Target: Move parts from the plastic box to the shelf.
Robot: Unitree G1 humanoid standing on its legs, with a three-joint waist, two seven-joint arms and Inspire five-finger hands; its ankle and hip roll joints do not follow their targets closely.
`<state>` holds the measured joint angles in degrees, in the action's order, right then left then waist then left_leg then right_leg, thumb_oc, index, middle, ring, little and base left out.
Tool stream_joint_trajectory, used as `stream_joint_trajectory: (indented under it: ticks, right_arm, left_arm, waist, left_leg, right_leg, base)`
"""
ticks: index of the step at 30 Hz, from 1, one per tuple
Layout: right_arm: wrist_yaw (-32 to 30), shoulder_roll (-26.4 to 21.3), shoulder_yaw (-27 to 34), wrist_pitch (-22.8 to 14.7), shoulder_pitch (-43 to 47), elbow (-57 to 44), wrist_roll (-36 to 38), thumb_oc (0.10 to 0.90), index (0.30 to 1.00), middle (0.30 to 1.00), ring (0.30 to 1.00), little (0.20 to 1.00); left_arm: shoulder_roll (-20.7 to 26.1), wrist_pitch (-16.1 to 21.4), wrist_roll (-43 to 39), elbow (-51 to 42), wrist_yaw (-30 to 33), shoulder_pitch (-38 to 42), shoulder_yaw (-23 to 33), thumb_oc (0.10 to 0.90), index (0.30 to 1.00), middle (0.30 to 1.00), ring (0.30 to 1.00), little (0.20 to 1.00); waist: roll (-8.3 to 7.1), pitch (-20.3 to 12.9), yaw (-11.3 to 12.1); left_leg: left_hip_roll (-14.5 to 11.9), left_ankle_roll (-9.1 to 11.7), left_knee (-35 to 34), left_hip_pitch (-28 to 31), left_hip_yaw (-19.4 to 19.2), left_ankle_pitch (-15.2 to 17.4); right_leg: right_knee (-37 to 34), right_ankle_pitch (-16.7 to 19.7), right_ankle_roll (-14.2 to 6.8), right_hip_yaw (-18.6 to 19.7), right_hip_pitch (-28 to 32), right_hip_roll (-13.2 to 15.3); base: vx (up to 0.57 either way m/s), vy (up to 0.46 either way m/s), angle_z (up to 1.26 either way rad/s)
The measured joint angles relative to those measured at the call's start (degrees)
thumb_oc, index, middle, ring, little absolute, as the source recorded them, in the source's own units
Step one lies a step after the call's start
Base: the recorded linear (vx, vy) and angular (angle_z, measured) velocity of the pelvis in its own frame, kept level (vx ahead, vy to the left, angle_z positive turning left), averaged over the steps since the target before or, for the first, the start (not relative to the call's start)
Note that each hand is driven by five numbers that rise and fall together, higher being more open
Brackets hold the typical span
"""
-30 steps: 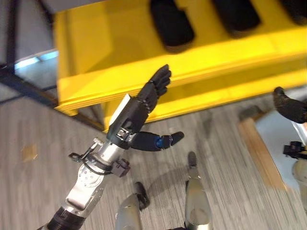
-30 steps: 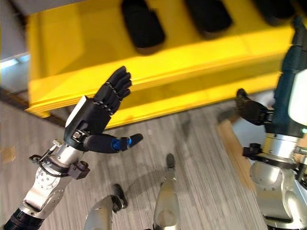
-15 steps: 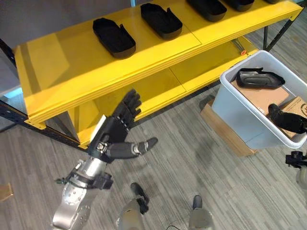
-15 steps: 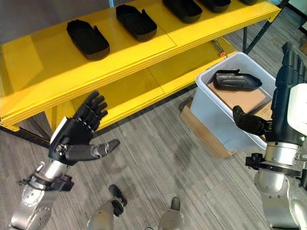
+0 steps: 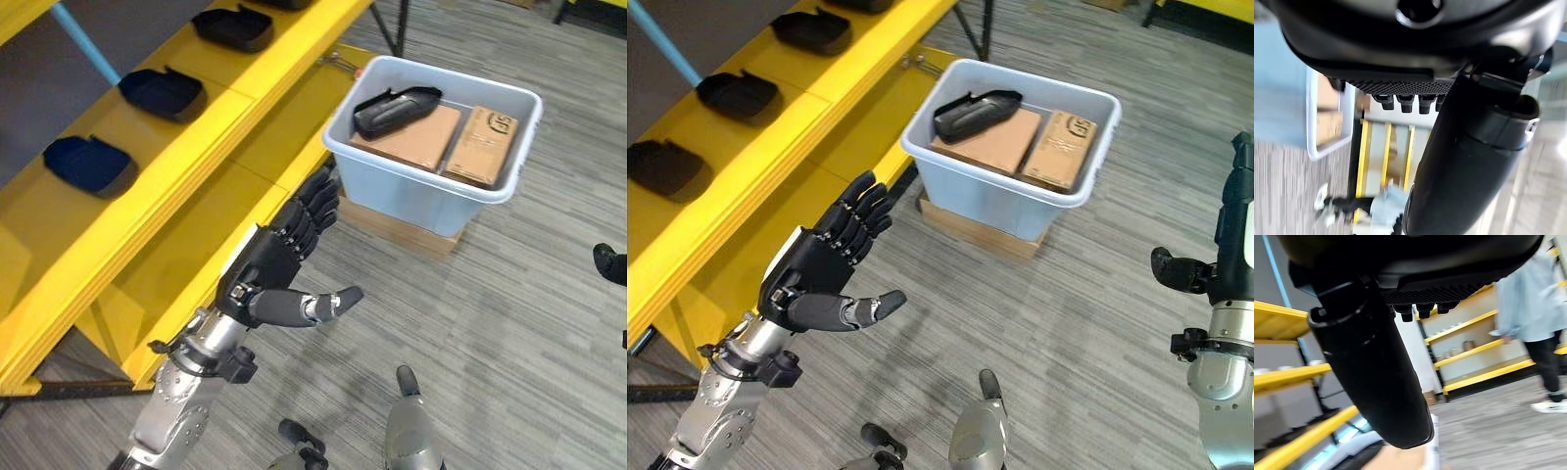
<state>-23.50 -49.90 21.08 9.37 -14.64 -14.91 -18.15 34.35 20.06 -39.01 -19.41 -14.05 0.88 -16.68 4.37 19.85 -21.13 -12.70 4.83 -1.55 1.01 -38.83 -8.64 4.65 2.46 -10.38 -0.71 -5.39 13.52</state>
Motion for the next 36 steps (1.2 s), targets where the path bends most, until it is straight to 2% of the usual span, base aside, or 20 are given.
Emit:
stream_joint_trajectory:
  ticks: [5,8,9,10,11,12,14,15,17,18,20,22,24,25,28,31,33,34,35,36]
  right_arm:
    - [0.3,0.0,-0.1,-0.4,1.3,-0.1,-2.7,0.900,1.000,1.000,1.000,1.000]
    - [0.7,-0.6,-0.6,-2.4,2.1,0.0,-5.3,0.900,1.000,1.000,1.000,1.000]
    - [1.2,-1.4,-1.9,-3.6,2.4,-0.1,-6.6,0.900,1.000,1.000,1.000,1.000]
    - [1.6,-1.7,-2.4,-4.8,2.7,0.2,-6.7,0.900,1.000,1.000,1.000,1.000]
    - [2.9,-2.1,-4.6,-6.1,4.0,1.7,-6.7,0.900,1.000,1.000,1.000,1.000]
    - [3.7,-2.2,-5.2,-6.8,3.9,1.6,-6.7,0.900,1.000,1.000,1.000,1.000]
    - [5.2,-2.4,-6.9,-8.7,5.4,1.5,-6.7,0.900,1.000,1.000,1.000,1.000]
    - [6.5,-3.1,-8.6,-9.3,7.4,1.5,-6.7,0.900,1.000,1.000,1.000,1.000]
    - [8.3,-3.4,-11.3,-9.4,10.0,1.7,-6.6,0.900,1.000,1.000,1.000,1.000]
    - [9.9,-3.3,-12.8,-9.5,11.5,1.7,-6.6,0.900,1.000,1.000,1.000,1.000]
    - [11.8,-2.2,-14.6,-9.5,11.7,1.7,-6.5,0.900,1.000,1.000,1.000,1.000]
    - [12.6,0.4,-16.1,-8.7,11.5,1.5,-6.3,0.900,1.000,1.000,1.000,1.000]
    - [13.0,2.4,-16.6,-8.8,10.0,0.8,-6.3,0.900,1.000,1.000,1.000,1.000]
    - [12.9,3.9,-17.0,-8.7,10.0,0.9,-5.6,0.900,1.000,1.000,1.000,1.000]
    - [12.9,5.4,-17.9,-7.7,9.9,0.9,-3.5,0.900,1.000,1.000,1.000,1.000]
    - [12.6,5.4,-18.5,-8.0,10.5,1.1,-1.6,0.900,1.000,1.000,1.000,1.000]
    - [12.5,5.0,-18.2,-8.1,9.1,1.1,-0.8,0.900,1.000,1.000,1.000,1.000]
    - [12.3,6.2,-18.1,-8.3,8.3,1.1,-0.8,0.900,1.000,1.000,1.000,1.000]
    - [12.3,6.9,-18.5,-8.4,7.8,1.0,-0.9,0.900,1.000,1.000,1.000,1.000]
    - [12.3,7.0,-19.6,-8.9,7.7,0.9,-1.0,0.900,1.000,1.000,1.000,1.000]
  left_arm:
    - [0.0,0.1,1.7,-0.1,-0.2,3.4,-2.9,0.900,1.000,1.000,1.000,1.000]
    - [-1.5,0.9,4.0,-0.1,0.2,7.6,-5.5,0.900,1.000,1.000,1.000,1.000]
    - [-1.8,1.6,4.3,0.0,1.3,9.8,-6.3,0.900,1.000,1.000,1.000,1.000]
    - [-3.4,2.1,4.9,0.0,1.8,10.6,-6.8,0.900,1.000,1.000,1.000,1.000]
    - [-3.6,2.6,6.3,0.7,3.3,12.0,-6.9,0.900,1.000,1.000,1.000,1.000]
    - [-3.9,2.6,6.5,1.1,4.1,12.6,-6.7,0.900,1.000,1.000,1.000,1.000]
    - [-6.0,2.7,6.7,2.2,6.2,12.9,-5.9,0.900,1.000,1.000,1.000,1.000]
    - [-6.2,2.9,6.7,2.9,7.3,13.4,-5.4,0.900,1.000,1.000,1.000,1.000]
    - [-6.2,2.4,7.0,4.6,7.9,13.8,-5.4,0.900,1.000,1.000,1.000,1.000]
    - [-6.1,1.1,8.2,5.7,8.5,13.7,-5.4,0.900,1.000,1.000,1.000,1.000]
    - [-6.1,-0.6,8.4,7.7,8.3,12.9,-5.1,0.900,1.000,1.000,1.000,1.000]
    - [-5.9,-2.5,8.4,8.1,7.3,10.9,-3.6,0.900,1.000,1.000,1.000,1.000]
    - [-5.9,-2.5,8.4,8.2,5.4,6.1,-0.5,0.900,1.000,1.000,1.000,1.000]
    - [-5.9,-2.4,9.0,9.0,4.1,4.5,0.7,0.900,1.000,1.000,1.000,1.000]
    - [-5.9,-2.5,10.9,12.6,2.5,3.2,1.2,0.900,1.000,1.000,1.000,1.000]
    - [-5.9,-2.3,11.2,12.8,1.6,-0.2,1.3,0.900,1.000,1.000,1.000,1.000]
    - [-5.9,-2.2,11.2,12.7,0.7,-0.8,1.3,0.900,1.000,1.000,1.000,1.000]
    - [-5.5,-1.9,11.3,12.6,0.2,-0.7,1.8,0.900,1.000,1.000,1.000,1.000]
    - [-5.4,-1.8,11.4,12.5,0.1,-0.8,2.5,0.900,1.000,1.000,1.000,1.000]
    - [-4.9,-1.4,12.3,12.5,0.3,-1.0,4.0,0.900,1.000,1.000,1.000,1.000]
  waist:
    - [0.97,0.0,-2.0]
    - [1.46,0.1,-3.4]
    - [0.71,0.1,-3.9]
    - [1.78,0.1,-4.3]
    - [0.72,-0.1,-3.9]
    - [0.07,-0.2,-3.5]
    - [0.57,-0.5,-1.6]
    - [0.15,-0.3,-0.4]
    - [0.06,-0.2,1.0]
    - [0.16,-0.3,4.0]
    - [0.08,-0.2,6.4]
    - [-0.66,0.2,6.9]
    - [-2.95,0.3,9.0]
    - [-2.83,0.2,9.1]
    - [-4.57,0.9,10.8]
    - [-3.62,1.0,12.5]
    - [-1.21,0.6,11.9]
    - [-1.43,0.8,12.1]
    - [-2.39,0.8,12.3]
    - [-3.15,0.7,13.1]
  left_leg:
    - [0.2,0.2,-0.2,0.2,-0.1,-0.1]
    - [0.8,0.3,-0.3,0.1,-0.1,-0.4]
    - [1.4,0.3,-0.1,0.1,0.1,-0.6]
    - [0.6,0.8,0.2,-0.1,0.0,-1.0]
    - [0.0,1.4,0.9,0.6,-0.5,-1.7]
    - [-0.2,1.9,0.7,1.2,-0.1,-2.1]
    - [-1.7,2.4,0.7,1.4,6.6,-4.7]
    - [-2.8,2.3,2.7,0.9,12.9,-4.3]
    - [-0.8,1.7,7.4,-0.8,21.3,4.3]
    - [3.5,0.2,10.5,-2.7,25.8,10.1]
    - [7.4,-1.9,12.0,-6.0,28.4,13.5]
    - [9.1,-2.4,9.9,-7.6,29.8,13.2]
    - [8.1,-1.4,7.4,-11.0,31.4,11.0]
    - [6.6,0.2,5.5,-12.6,35.7,9.5]
    - [4.8,0.1,2.5,-13.5,39.7,8.4]
    - [5.2,-0.7,3.8,-12.1,41.7,8.8]
    - [6.0,-2.8,4.1,-10.0,39.8,10.7]
    - [6.4,-2.6,3.9,-9.2,40.3,7.7]
    - [7.1,-3.0,4.1,-9.1,38.9,7.1]
    - [8.3,-3.0,4.2,-9.0,36.4,5.6]
  right_leg:
    - [2.9,-1.2,0.1,1.8,-2.2,-0.1]
    - [12.4,-6.1,1.2,3.6,-7.3,0.2]
    - [17.7,-9.5,2.0,5.1,-9.4,0.5]
    - [20.0,-10.0,2.1,4.6,-10.5,-0.2]
    - [28.1,-13.9,5.2,2.7,-13.0,-1.0]
    - [29.4,-16.1,6.9,2.6,-13.3,-1.4]
    - [30.1,-17.4,7.5,2.9,-14.7,-3.8]
    - [30.7,-16.3,8.7,3.6,-15.9,-5.1]
    - [29.8,-14.5,9.3,7.5,-16.2,-8.6]
    - [25.7,-11.8,10.3,10.4,-15.6,-10.7]
    - [18.7,-8.2,11.4,11.6,-12.4,-13.0]
    - [14.3,-6.8,12.2,10.8,-8.2,-14.4]
    - [12.9,-7.3,13.9,8.9,-5.9,-14.6]
    - [11.7,-8.2,14.9,9.0,-5.0,-15.4]
    - [12.5,-8.2,14.8,13.3,-3.3,-14.7]
    - [13.5,-9.9,12.1,18.0,-2.6,-14.2]
    - [14.0,-11.3,9.6,18.0,-1.8,-14.5]
    - [15.3,-12.3,8.3,18.2,-2.2,-14.1]
    - [16.2,-12.9,7.9,17.6,-2.8,-13.2]
    - [16.8,-13.1,7.5,14.1,-4.0,-10.6]
  base:
    - [-0.04,-0.087,-0.11]
    - [-0.08,-0.222,0.00]
    - [-0.04,-0.341,0.03]
    - [-0.04,-0.540,-0.09]
    - [0.02,-0.365,-0.19]
    - [0.08,-0.354,-0.26]
    - [0.06,-0.244,-0.61]
    - [0.15,-0.286,-0.93]
    - [0.25,-0.263,-1.04]
    - [0.23,-0.163,-1.18]
    - [0.30,-0.074,-1.02]
    - [0.38,0.001,-0.36]
    - [0.54,0.020,-0.41]
    - [0.44,0.034,-0.41]
    - [0.46,0.105,-0.40]
    - [0.37,0.085,-0.74]
    - [0.32,0.074,-0.41]
    - [0.23,0.064,-0.45]
    - [0.27,0.079,-0.70]
    - [0.26,0.074,-0.71]
